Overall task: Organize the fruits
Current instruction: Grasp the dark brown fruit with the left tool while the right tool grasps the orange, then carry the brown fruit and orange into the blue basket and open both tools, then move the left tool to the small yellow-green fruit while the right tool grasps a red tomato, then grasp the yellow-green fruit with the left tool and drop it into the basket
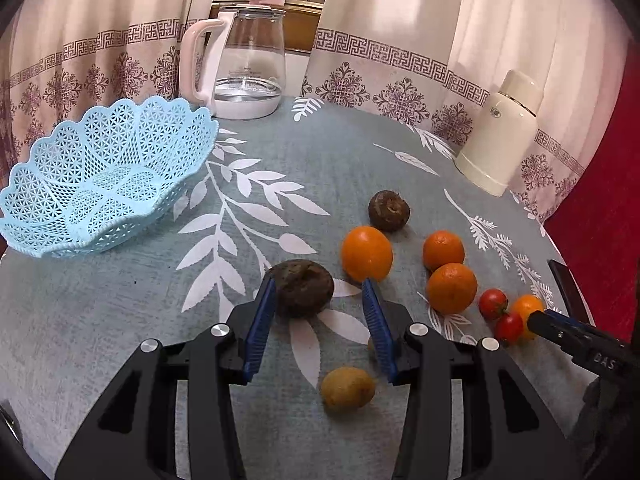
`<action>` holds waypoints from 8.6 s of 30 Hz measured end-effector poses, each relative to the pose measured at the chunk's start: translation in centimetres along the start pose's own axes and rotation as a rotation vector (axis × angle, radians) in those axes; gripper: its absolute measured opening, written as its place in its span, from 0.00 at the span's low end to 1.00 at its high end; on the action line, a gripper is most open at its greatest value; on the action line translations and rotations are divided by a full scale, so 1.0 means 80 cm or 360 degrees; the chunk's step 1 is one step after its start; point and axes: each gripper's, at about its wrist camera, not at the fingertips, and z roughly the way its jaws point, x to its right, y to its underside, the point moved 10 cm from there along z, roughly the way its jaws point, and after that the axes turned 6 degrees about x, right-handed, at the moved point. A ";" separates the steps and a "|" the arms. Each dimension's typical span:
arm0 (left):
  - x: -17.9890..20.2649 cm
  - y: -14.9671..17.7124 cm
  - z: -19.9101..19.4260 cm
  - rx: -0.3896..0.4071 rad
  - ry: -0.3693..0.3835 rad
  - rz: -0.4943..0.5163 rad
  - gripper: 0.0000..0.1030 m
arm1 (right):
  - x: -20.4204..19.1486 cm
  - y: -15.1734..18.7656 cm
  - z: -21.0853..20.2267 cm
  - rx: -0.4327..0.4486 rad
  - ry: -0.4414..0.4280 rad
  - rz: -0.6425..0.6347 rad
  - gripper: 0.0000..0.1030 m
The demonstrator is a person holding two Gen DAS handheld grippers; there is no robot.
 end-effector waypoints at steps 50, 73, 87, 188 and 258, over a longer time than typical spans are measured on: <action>-0.009 0.013 0.018 -0.0162 -0.0096 0.0060 0.64 | 0.010 0.021 -0.015 0.0063 -0.0061 0.0149 0.37; -0.061 -0.071 -0.048 0.0187 -0.0277 0.0026 0.45 | 0.008 0.021 -0.015 0.0075 -0.0046 0.0131 0.37; -0.192 -0.098 -0.076 0.0316 -0.0645 -0.0203 0.82 | 0.007 0.021 -0.017 0.0082 0.0009 0.0097 0.37; -0.151 -0.122 -0.138 0.0373 -0.0571 -0.0078 0.97 | -0.041 0.017 -0.012 0.0081 0.0112 0.0102 0.56; 0.018 0.031 -0.045 -0.0230 0.0131 0.0184 0.28 | -0.049 0.015 -0.018 0.0097 -0.0006 0.0062 0.28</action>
